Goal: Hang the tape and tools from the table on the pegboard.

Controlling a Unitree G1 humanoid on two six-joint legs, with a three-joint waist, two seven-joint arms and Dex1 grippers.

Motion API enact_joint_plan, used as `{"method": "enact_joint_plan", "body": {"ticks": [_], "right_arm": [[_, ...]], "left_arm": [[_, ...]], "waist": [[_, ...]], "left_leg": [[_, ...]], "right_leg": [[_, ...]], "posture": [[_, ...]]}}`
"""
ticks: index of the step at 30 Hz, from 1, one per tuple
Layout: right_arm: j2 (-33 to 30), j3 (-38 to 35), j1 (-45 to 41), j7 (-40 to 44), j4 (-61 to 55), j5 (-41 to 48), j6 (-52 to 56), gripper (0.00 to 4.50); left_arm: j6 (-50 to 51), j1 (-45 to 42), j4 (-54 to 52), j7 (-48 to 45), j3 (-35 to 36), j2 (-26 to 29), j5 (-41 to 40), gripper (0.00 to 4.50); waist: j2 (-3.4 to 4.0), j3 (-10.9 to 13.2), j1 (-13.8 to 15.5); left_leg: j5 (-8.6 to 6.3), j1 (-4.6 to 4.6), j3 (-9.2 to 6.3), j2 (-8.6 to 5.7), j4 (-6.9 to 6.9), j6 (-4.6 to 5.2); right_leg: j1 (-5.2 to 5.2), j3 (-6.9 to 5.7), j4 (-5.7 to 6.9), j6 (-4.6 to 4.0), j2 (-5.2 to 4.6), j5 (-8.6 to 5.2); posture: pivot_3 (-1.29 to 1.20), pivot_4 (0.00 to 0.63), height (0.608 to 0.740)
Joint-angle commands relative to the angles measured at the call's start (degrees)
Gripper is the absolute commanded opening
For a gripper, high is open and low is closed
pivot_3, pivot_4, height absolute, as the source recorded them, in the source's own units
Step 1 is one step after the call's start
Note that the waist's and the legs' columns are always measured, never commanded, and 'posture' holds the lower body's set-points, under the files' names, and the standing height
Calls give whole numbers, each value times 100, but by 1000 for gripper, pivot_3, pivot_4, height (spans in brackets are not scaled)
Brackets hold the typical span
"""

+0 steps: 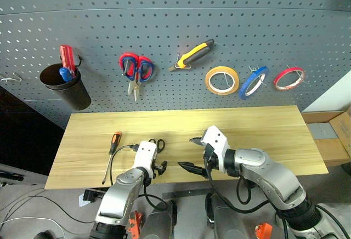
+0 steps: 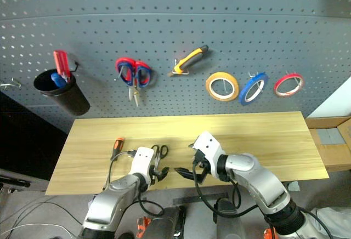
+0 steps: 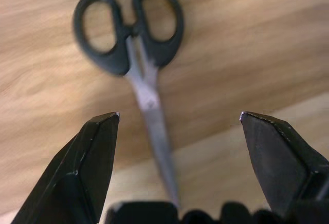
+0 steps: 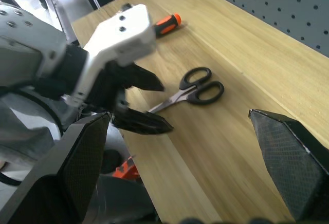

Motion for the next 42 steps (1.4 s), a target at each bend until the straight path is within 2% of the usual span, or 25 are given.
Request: {"method": "enact_joint_plan", "body": {"ticks": [1, 10, 14, 21, 23, 26, 32, 37, 42], "right_arm": [[6, -77, 37, 109, -154, 9, -121, 4492], [120, -355, -16, 88, -107, 59, -42, 4492], [83, -464, -58, 97, -39, 37, -54, 4500], [112, -606, -203, 124, 117, 34, -90, 4500], [110, -609, -218, 142, 156, 22, -118, 4500], [99, -613, -281, 205, 226, 12, -172, 4500], [98, -691, -601, 507, 429, 113, -406, 4500], [290, -1299, -1074, 1137, 40, 1171, -349, 4500], [356, -1384, -1462, 1274, 17, 1423, -341, 4500]], "left_arm": [[-23, -226, 376, 492, 96, -207, 253, 4046], [109, -399, 865, 858, 117, -416, 360, 4046], [261, -426, 841, 936, -14, -332, 480, 3181], [558, -472, 865, 1033, -21, -247, 653, 672], [545, -473, 838, 1014, -19, -200, 692, 133], [93, -393, 611, 922, -34, -30, 748, 137], [-1443, -111, 58, 645, 9, 351, 757, 137], [-3875, 361, -996, 364, 395, 407, 434, 137], [-5107, 802, -1407, 380, 474, 403, 634, 137]], "waist": [[-1, 0, -4], [-1, 0, -3], [0, 0, -6], [0, 0, -22], [0, 0, -20], [0, 0, -21], [0, 0, 8], [0, 0, 48], [7, -8, 93]], "left_leg": [[0, 0, 1, 0, 0, 0], [0, 6, -1, 0, 0, 0], [-1, 20, -2, 0, -1, 0], [-1, 27, 0, 1, -4, 0], [-1, 27, 0, 1, -4, 0], [-1, 27, 0, 1, -4, -1], [-1, 16, -7, 1, -6, -2], [1, -6, -14, 0, -5, -6], [9, -6, -15, 3, -22, -21]], "right_leg": [[1, -1, 0, 1, 0, -1], [9, 0, -2, 4, -1, -2], [23, 0, -3, 13, -1, -8], [25, 1, -1, 16, -1, -10], [25, 0, -2, 16, -1, -10], [25, 0, -2, 17, -1, -10], [17, 3, -6, 15, -2, -9], [5, 2, -20, -16, -4, 10], [7, -2, -44, -17, -2, 11]], "posture": [[-83, 277, 740], [-93, 285, 740], [-91, 285, 740], [-86, 282, 740], [-77, 280, 740], [-66, 271, 740], [-35, 244, 740], [-14, 226, 740], [4, 213, 740]]}}
